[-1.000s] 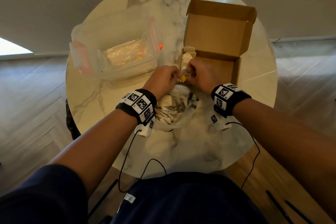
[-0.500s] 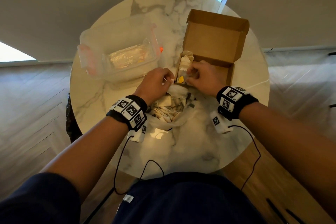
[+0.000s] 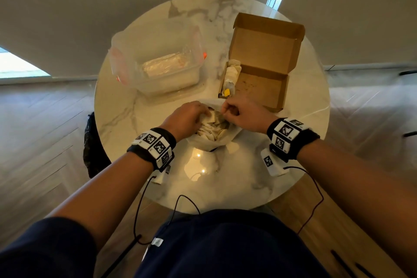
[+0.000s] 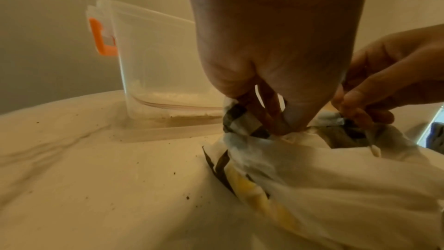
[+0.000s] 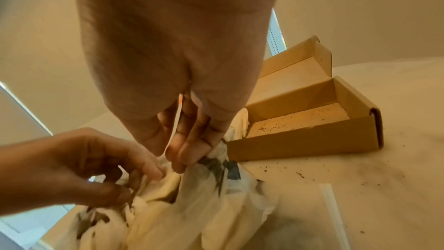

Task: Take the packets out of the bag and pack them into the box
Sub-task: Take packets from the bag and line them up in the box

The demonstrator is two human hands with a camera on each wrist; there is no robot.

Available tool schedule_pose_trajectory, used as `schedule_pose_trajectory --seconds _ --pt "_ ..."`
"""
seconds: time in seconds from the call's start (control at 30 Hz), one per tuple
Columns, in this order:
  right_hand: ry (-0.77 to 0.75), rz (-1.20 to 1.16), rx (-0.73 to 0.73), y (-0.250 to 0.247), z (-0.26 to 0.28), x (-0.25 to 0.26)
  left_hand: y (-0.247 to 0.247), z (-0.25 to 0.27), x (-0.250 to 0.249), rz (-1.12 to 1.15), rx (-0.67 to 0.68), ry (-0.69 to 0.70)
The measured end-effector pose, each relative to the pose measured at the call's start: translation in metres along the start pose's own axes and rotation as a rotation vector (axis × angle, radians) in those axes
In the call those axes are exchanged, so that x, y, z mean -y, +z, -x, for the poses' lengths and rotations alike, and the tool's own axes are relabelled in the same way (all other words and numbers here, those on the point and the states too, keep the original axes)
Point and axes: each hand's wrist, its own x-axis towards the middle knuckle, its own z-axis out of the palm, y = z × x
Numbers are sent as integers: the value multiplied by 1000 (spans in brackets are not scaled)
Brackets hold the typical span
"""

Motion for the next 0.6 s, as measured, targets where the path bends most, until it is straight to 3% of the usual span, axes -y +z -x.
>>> schedule_pose_trajectory --seconds 0.27,0.6 --pt "53 63 52 7 12 2 0 3 8 -102 -26 5" --pt "59 137 28 8 9 9 -15 6 0 42 -102 128"
